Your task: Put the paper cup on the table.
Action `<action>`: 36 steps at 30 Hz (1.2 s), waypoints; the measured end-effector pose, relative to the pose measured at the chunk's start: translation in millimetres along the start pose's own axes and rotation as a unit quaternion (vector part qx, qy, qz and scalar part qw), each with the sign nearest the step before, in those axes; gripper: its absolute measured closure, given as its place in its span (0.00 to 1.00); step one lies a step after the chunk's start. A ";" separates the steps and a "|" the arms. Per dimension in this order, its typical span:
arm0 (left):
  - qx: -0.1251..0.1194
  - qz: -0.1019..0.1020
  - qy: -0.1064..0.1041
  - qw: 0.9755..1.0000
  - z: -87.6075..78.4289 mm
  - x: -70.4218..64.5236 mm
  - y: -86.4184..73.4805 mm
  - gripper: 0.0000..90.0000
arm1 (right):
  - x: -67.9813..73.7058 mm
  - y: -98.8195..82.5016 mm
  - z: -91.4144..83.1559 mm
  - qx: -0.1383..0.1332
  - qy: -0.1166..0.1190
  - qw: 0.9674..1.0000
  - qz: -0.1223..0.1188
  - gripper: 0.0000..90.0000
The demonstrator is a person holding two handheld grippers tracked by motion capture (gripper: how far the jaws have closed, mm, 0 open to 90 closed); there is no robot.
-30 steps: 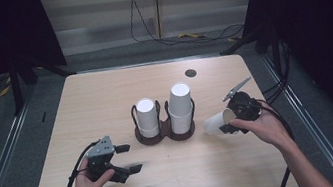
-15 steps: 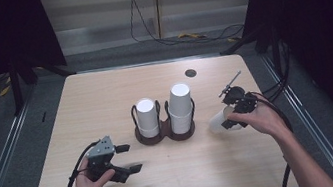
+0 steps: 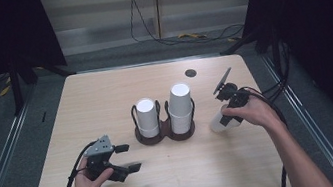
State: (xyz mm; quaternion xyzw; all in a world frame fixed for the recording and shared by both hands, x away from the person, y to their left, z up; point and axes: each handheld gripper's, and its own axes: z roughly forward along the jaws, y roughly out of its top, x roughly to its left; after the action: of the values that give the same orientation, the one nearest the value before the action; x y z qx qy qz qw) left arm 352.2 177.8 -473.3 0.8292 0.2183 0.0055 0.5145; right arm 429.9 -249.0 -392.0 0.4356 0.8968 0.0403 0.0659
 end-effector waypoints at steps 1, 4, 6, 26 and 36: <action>0.000 0.000 0.000 1.000 0.0 0.0 0.0 0.18 | 0.3 1.3 0.4 -0.001 -0.003 1.000 0.005 0.25; -0.001 -0.003 0.010 1.000 -1.6 1.8 -1.3 0.18 | 0.1 5.5 0.9 0.004 -0.006 1.000 0.004 0.24; -0.001 0.000 0.012 1.000 -2.1 2.2 -1.4 0.18 | -0.3 6.5 1.6 0.003 -0.006 1.000 0.004 0.23; 0.000 -0.001 0.016 1.000 -2.4 4.1 -2.7 0.18 | -1.3 19.4 13.5 -0.043 0.014 0.998 0.034 0.18; 0.000 -0.002 0.016 1.000 -2.6 4.0 -2.8 0.18 | -2.0 14.7 18.5 -0.046 0.025 0.998 0.045 0.18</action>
State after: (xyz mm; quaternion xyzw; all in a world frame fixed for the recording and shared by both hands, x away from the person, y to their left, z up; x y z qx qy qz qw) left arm 354.2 182.5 -475.4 0.8286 0.2280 0.0183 0.5109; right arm 445.4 -241.2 -408.2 0.4711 0.8748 0.0954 0.0611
